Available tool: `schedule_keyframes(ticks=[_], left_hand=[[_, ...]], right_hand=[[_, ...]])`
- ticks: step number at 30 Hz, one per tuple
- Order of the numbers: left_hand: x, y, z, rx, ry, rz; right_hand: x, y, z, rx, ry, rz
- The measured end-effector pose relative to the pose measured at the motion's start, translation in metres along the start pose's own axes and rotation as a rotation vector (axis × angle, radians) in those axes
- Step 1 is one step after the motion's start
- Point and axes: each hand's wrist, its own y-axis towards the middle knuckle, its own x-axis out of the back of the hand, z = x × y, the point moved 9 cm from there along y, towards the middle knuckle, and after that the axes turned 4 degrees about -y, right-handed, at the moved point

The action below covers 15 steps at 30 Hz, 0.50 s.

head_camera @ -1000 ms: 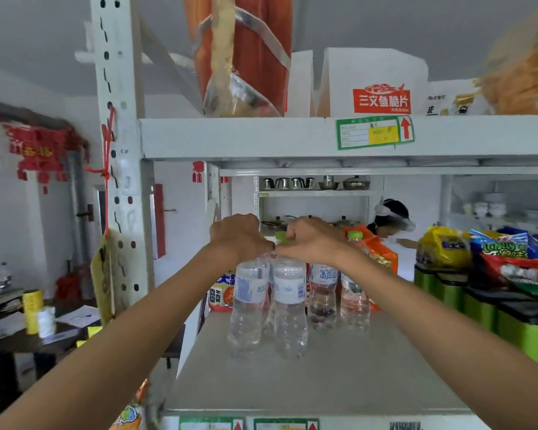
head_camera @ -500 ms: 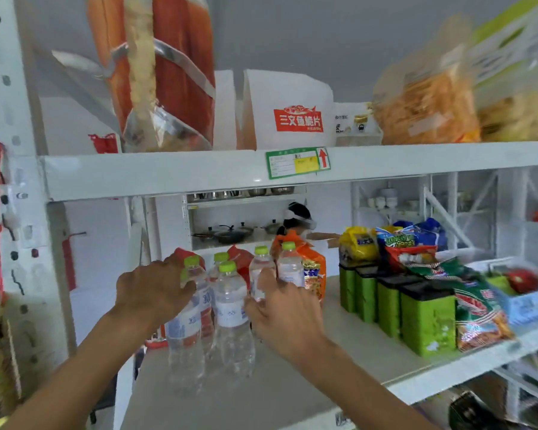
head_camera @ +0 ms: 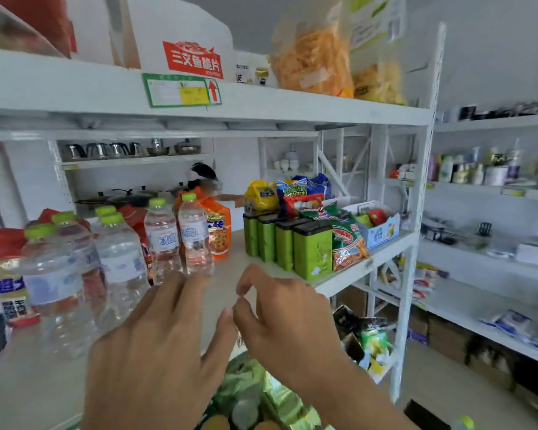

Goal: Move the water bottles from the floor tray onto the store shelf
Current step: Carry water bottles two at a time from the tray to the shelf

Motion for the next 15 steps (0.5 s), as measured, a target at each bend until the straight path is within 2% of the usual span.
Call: schedule_keyframes(ticks=[7,11,15], left_hand=[[-0.021,0.003,-0.084,-0.132,-0.133,0.113],[-0.046,0.015,-0.152,-0.233,-0.235,0.132],[-0.099,0.017,-0.249,-0.308,-0.338,0.203]], right_hand=[[0.063,-0.038,-0.048,-0.061,-0.06,-0.079],[0.098,-0.06,-0.114,-0.145,-0.095,-0.102],[0.131,-0.095,-0.195,-0.207,-0.177,-0.064]])
